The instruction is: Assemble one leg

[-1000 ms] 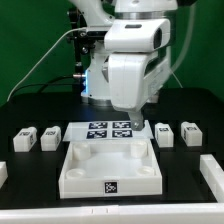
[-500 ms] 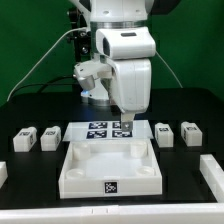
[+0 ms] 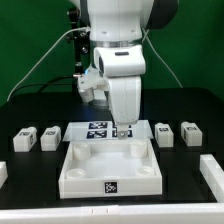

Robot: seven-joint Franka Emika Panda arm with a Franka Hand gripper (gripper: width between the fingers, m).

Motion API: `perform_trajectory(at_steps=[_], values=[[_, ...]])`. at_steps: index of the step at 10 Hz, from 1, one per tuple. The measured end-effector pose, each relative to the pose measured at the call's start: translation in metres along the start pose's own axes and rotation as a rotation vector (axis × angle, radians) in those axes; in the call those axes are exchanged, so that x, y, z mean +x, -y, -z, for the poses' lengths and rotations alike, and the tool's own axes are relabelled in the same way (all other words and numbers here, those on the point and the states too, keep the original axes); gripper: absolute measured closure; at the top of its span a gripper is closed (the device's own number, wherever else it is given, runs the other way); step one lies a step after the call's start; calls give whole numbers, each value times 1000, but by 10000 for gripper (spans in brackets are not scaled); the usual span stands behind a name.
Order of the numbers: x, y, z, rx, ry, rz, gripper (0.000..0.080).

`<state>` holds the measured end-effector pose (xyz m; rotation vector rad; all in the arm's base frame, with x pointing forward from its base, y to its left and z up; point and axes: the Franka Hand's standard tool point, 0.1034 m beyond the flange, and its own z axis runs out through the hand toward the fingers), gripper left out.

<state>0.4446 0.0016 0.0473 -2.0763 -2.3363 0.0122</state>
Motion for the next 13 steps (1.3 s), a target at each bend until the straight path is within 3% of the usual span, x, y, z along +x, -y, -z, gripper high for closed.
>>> perform_trajectory(at_steps=[1, 3, 6, 8, 9, 10, 11, 13], values=[[-6, 9, -16, 2, -9, -3, 150], [-15, 9, -35, 28, -20, -29, 150], [-14, 10, -38, 34, -22, -31, 178], [-14, 11, -38, 35, -22, -31, 456], [-14, 11, -38, 36, -22, -31, 456], [-14, 11, -38, 36, -23, -32, 638], [-15, 10, -38, 31, -22, -34, 740], [-15, 9, -38, 28, -22, -35, 740]])
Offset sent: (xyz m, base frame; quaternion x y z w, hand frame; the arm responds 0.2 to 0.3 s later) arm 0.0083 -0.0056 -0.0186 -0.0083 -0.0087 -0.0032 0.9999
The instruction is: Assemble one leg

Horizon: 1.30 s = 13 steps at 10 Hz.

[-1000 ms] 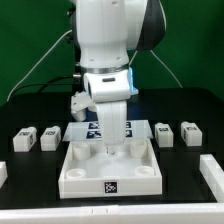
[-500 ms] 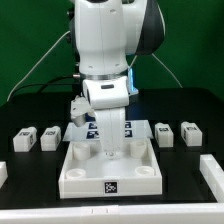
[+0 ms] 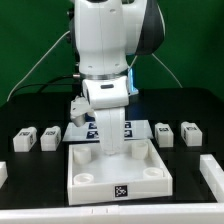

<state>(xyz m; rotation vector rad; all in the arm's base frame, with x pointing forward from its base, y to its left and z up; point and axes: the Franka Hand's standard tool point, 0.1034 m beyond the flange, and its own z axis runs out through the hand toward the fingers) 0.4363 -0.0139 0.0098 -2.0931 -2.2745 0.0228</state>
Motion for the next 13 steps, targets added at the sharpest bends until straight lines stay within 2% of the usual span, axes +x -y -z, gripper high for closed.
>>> perform_trajectory(at_steps=[6, 8, 12, 13], values=[[-1, -2, 1, -2, 1, 2, 739], [2, -18, 4, 1, 0, 3, 739], [57, -64, 10, -15, -26, -66, 739], [66, -65, 10, 2, -26, -80, 739]])
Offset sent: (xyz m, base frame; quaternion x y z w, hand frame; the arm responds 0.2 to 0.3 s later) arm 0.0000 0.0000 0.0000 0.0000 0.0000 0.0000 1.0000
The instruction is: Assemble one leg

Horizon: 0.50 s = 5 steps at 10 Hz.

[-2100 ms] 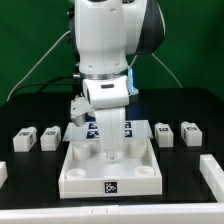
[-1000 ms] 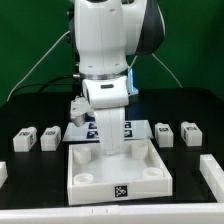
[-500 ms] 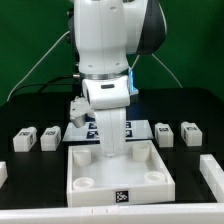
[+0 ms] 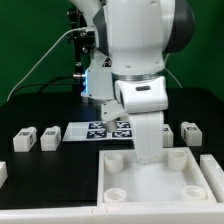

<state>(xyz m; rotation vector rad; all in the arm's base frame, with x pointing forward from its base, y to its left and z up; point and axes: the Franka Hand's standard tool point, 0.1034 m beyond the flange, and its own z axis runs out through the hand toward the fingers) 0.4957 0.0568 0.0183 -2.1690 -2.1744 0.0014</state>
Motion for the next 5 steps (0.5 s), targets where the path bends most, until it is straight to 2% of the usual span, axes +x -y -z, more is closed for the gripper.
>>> perform_trajectory(at_steps=[3, 5], values=[[9, -1, -3, 34, -2, -1, 739], [8, -1, -8, 31, -7, 8, 736]])
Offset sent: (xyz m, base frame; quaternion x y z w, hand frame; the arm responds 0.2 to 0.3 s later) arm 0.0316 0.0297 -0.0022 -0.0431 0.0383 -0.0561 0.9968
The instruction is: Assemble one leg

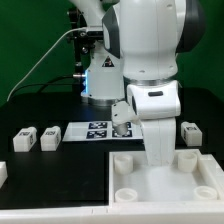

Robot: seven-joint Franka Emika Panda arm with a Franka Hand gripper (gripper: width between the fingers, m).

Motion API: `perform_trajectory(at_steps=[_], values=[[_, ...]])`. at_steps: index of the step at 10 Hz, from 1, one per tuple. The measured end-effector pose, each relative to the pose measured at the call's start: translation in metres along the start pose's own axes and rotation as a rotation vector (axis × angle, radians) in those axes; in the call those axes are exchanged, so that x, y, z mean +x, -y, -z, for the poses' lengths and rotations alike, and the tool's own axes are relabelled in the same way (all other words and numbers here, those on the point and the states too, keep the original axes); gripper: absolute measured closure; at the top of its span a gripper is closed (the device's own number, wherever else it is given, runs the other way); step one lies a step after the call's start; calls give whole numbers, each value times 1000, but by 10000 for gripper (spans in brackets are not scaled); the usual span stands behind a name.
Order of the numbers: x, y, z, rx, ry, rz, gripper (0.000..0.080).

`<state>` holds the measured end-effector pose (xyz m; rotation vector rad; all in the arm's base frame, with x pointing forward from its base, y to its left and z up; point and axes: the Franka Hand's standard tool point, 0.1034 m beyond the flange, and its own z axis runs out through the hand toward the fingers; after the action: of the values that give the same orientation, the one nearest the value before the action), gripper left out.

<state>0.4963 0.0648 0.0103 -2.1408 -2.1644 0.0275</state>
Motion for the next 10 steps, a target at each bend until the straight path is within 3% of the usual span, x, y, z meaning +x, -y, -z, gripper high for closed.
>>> perform_trajectory(at_steps=[3, 5, 6, 7, 8, 10], values=[[-2, 1, -1, -4, -2, -8, 734], [-2, 1, -2, -3, -2, -9, 392], [-2, 2, -2, -3, -2, -9, 392], [-3, 2, -2, -2, -2, -9, 222], [-3, 2, -3, -2, -2, -9, 172], [-3, 2, -3, -1, -2, -9, 154]])
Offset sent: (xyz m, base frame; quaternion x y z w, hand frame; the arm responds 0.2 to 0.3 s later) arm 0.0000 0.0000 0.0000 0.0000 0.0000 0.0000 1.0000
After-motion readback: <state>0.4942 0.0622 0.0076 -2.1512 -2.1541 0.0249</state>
